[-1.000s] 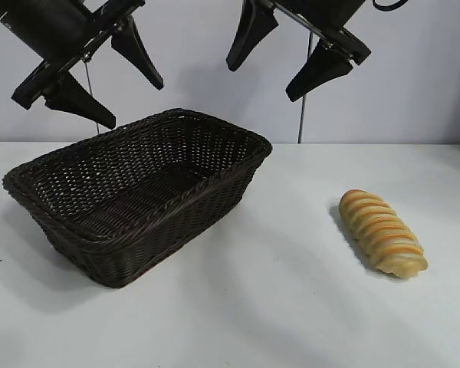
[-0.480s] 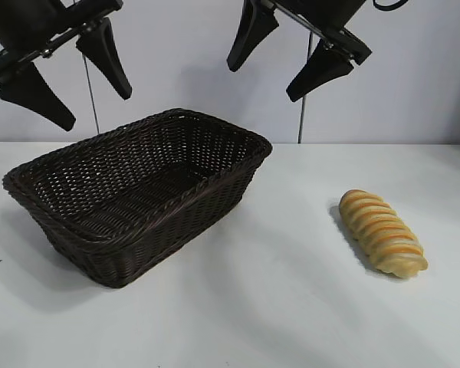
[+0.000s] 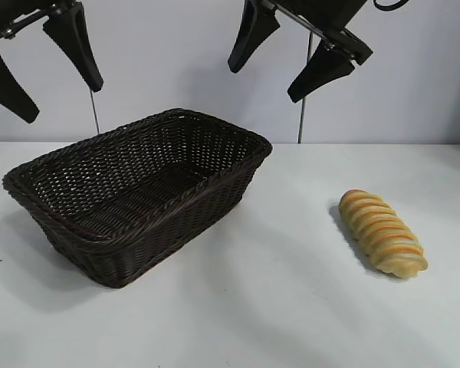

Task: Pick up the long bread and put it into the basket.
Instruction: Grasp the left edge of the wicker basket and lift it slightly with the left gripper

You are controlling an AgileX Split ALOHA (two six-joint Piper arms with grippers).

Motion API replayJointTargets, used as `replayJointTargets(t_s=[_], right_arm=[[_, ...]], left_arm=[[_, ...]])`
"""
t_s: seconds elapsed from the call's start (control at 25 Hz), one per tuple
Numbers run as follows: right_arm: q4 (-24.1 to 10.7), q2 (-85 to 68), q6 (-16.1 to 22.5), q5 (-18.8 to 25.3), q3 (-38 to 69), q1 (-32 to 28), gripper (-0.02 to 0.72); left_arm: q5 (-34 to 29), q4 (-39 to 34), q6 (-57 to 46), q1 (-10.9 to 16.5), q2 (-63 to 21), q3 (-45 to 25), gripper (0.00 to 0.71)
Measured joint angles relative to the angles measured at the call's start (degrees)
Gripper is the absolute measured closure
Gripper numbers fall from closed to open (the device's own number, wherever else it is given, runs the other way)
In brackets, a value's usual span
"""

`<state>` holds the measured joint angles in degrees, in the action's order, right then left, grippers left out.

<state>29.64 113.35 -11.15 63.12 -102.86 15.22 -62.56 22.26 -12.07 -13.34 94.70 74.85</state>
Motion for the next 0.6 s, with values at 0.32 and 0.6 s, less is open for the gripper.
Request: replayJointTargets(t_s=[0.32,0.6], right_arm=[[0.0,0.0,0.0,0.36,0.0,0.0,0.06],[0.0,0.0,0.0,0.4,0.0,0.0,0.06]], left_arm=[[4.58,-5.16,-12.74,0.0,-3.51,-6.65,0.187],[7.97,-6.96,-25.55,0.0,-4.47,-11.57,0.187]])
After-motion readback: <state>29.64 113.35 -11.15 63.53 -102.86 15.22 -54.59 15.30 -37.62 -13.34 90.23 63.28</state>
